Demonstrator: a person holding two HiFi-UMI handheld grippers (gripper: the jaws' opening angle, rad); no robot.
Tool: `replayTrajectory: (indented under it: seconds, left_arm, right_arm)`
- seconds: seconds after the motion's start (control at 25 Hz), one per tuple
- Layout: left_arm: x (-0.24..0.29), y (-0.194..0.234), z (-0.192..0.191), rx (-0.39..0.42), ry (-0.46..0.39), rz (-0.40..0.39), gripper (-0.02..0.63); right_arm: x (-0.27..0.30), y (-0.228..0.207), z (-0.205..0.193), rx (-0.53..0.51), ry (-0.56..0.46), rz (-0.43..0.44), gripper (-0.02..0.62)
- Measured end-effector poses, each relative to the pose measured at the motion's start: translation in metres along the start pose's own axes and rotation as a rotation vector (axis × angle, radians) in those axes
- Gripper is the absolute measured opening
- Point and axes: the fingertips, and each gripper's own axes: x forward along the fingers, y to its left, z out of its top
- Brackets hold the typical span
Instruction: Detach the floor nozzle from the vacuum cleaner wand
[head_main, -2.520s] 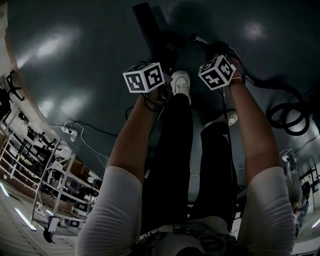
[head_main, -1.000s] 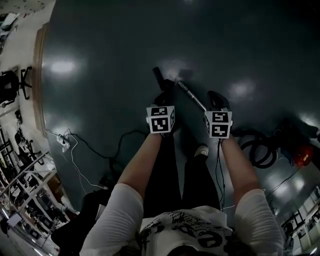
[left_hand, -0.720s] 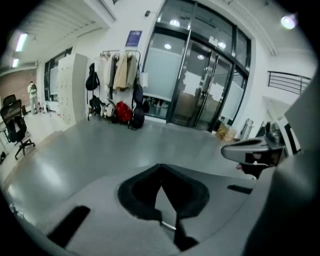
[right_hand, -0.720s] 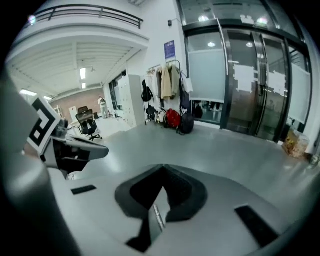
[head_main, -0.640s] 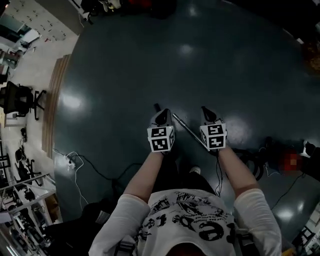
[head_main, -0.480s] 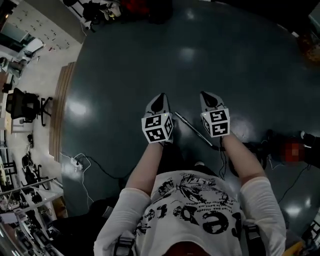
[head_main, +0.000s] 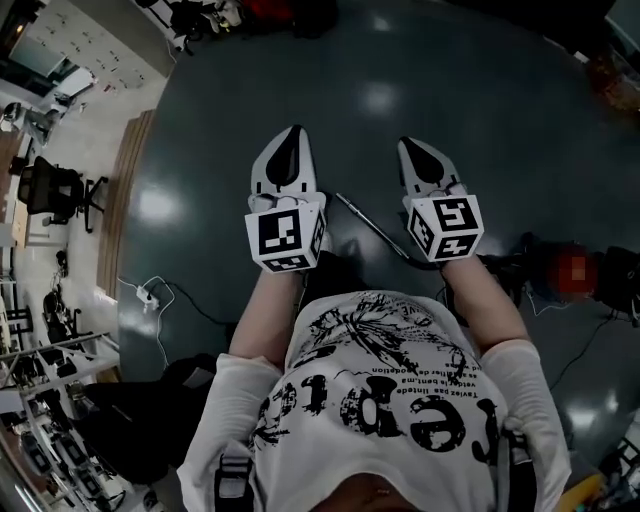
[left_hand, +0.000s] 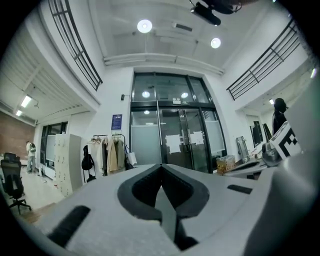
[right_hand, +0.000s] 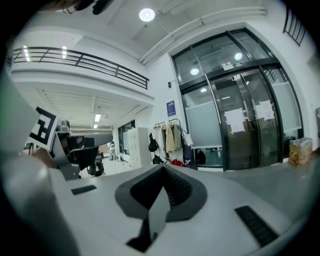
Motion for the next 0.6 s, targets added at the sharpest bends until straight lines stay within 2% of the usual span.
replayTrajectory:
  seconds: [0.12, 0.24, 0.32, 0.52, 0.6]
  left_arm:
    - [-0.028, -0.024, 0.010, -0.027, 0.010, 0.009, 0.006]
    - [-0.055, -0.038, -0.012, -0.063, 0.061, 0.017, 0.006]
    - [-0.078, -0.040, -0.029, -0.058, 0.085, 0.013, 0.006]
    - [-0.132, -0.040, -0.030, -0.057, 0.060, -0.004, 0.006]
    - [-0.153, -0.036, -0.026, -0.058, 0.046, 0.012, 0.006]
  right_arm:
    - [-0.034, 0.003, 0.015, -0.032, -0.020, 0.032, 0.002]
    - [-0.057, 0.013, 0.007, -0.069, -0.024, 0.054, 0.002]
    - [-0.070, 0.027, -0.006, -0.078, -0.026, 0.060, 0.002]
    - [-0.103, 0.053, -0.027, -0.062, 0.001, 0.038, 0.002]
    - [-0.113, 0.066, -0.033, -0.076, 0.012, 0.047, 0.002]
